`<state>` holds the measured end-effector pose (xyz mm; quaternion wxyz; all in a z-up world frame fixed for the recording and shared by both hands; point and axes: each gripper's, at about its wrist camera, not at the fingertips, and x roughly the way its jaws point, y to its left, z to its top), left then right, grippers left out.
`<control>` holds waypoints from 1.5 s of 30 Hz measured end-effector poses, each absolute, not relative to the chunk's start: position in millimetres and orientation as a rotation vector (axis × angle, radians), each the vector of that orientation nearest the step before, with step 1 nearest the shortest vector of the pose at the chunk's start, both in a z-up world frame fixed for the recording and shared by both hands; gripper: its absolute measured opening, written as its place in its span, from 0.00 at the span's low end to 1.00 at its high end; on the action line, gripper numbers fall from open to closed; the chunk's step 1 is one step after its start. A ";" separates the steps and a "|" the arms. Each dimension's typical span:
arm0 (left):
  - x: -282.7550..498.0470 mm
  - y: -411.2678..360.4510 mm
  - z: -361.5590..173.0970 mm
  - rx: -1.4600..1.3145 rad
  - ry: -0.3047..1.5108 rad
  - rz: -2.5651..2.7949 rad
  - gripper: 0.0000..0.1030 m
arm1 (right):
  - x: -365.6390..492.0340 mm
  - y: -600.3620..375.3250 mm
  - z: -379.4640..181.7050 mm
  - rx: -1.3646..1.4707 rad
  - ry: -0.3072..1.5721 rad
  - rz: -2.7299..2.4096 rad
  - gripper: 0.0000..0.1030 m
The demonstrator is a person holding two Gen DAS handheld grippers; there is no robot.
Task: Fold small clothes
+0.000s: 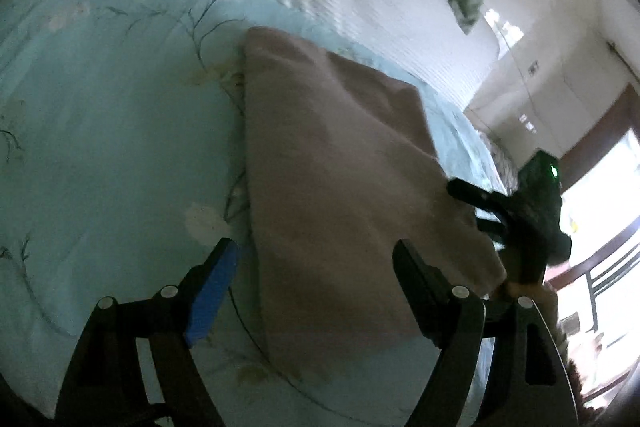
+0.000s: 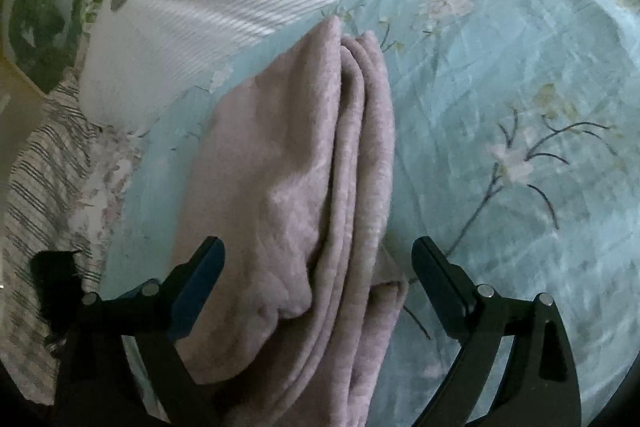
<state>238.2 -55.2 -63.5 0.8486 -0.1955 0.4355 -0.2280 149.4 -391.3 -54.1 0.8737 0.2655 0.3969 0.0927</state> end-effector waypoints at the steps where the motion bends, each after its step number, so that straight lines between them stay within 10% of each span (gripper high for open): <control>1: 250.2 -56.1 -67.8 -0.427 0.928 -0.489 0.78 | 152.6 -392.5 -56.1 0.562 0.835 0.202 0.92; 6: 293.0 -67.2 -106.3 -0.556 1.039 -0.561 0.78 | 167.9 -391.0 -65.8 0.561 0.862 0.254 0.87; 9: 313.1 -73.1 -119.3 -0.576 1.046 -0.571 0.72 | 178.1 -386.9 -71.3 0.567 0.891 0.254 0.60; 16: 307.7 -66.0 -104.0 -0.583 0.995 -0.601 0.34 | 170.0 -349.1 -47.7 0.521 0.837 0.275 0.39; 30: 160.3 83.3 -37.1 -0.442 0.790 -0.313 0.33 | 178.0 -162.3 -75.6 0.456 0.893 0.571 0.37; 45: 111.1 139.7 -67.8 -0.484 0.806 -0.181 0.46 | 148.1 -181.0 -38.4 0.379 0.799 0.366 0.60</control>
